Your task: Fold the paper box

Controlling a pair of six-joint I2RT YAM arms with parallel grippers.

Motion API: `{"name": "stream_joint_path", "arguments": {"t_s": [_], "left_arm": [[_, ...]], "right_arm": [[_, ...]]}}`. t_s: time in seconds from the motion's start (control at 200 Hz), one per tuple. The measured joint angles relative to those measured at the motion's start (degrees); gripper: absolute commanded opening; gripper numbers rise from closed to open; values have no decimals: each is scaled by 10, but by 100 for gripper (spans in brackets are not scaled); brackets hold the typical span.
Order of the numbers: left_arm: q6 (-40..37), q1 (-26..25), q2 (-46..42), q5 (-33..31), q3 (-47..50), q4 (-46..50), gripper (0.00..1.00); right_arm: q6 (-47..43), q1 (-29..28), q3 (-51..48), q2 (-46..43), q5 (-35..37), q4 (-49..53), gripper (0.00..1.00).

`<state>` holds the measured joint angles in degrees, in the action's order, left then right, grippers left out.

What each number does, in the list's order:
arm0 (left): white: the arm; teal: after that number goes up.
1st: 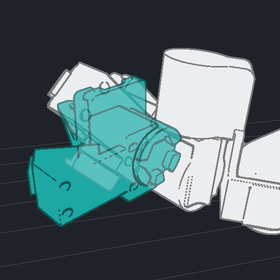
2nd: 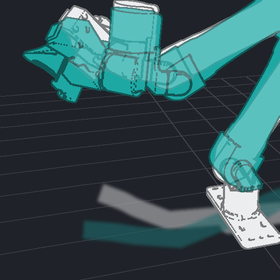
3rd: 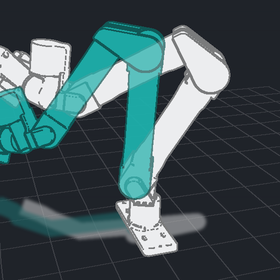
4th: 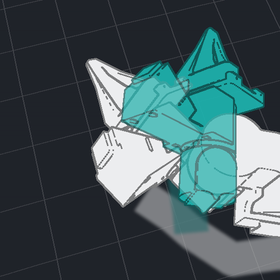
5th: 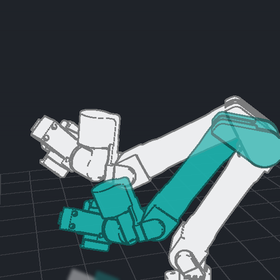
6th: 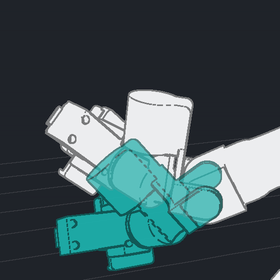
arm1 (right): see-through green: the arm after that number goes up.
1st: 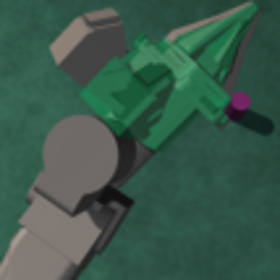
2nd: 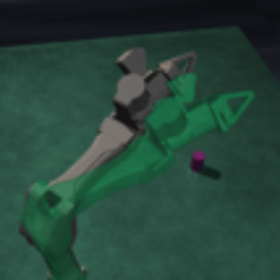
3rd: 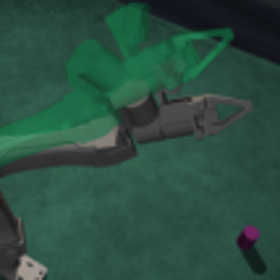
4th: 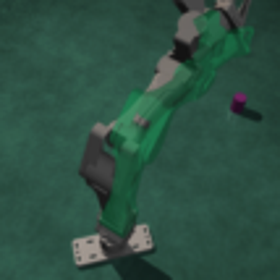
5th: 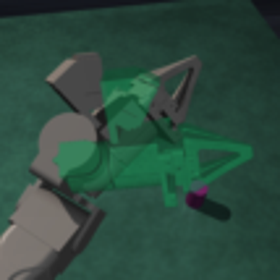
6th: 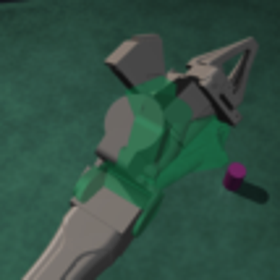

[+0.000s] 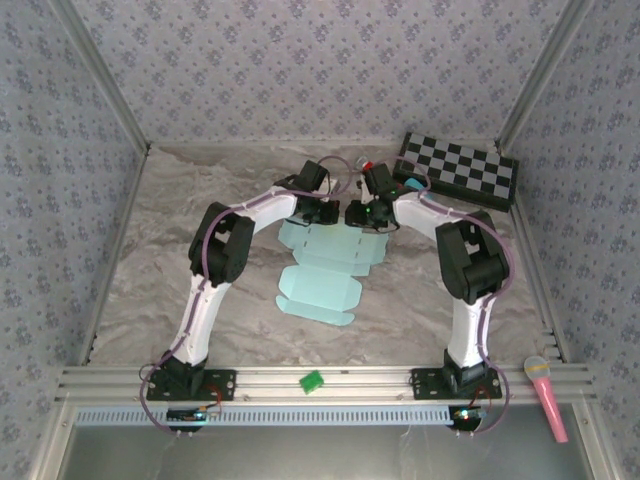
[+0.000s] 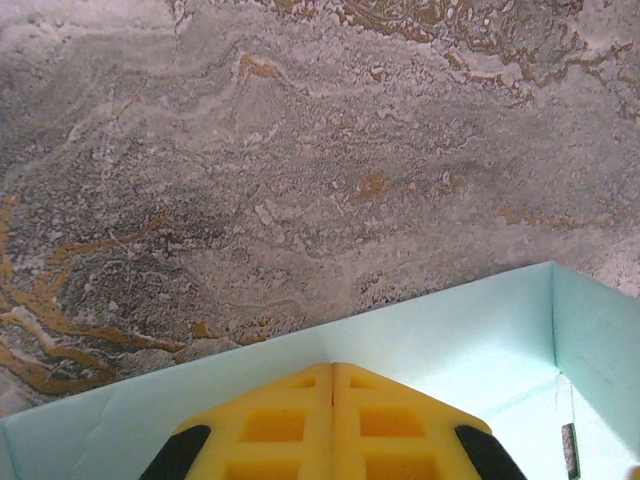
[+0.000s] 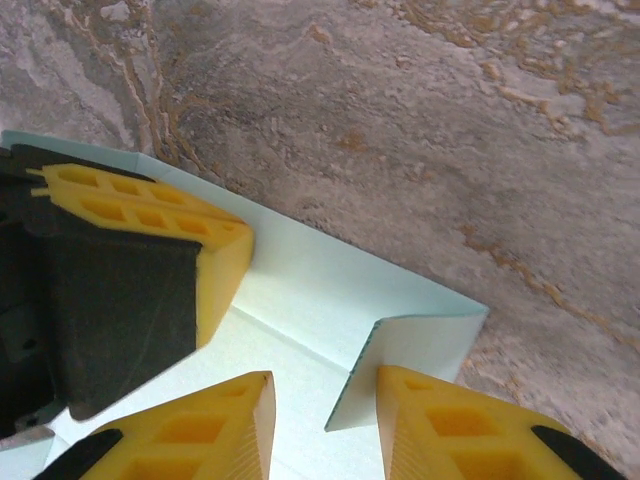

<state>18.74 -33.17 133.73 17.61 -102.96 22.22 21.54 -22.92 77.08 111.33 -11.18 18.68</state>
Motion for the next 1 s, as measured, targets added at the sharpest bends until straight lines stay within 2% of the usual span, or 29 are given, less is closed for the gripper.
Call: {"name": "stream_joint_path", "arguments": {"t_s": [0.23,0.52,0.685,0.999], "left_arm": [[2,0,-1,0,6,-10,0],[4,0,-9,-1,23,-30,0],[4,0,-12,-2,32,-40,0],[4,0,-14,-2,38,-48,0]], "right_arm": [[-2,-16,-55,-114,45,34,38],[27,-57,-222,-237,66,68,38],[63,-89,-278,-266,74,64,38],[112,-91,-304,-246,78,-7,37]]}}
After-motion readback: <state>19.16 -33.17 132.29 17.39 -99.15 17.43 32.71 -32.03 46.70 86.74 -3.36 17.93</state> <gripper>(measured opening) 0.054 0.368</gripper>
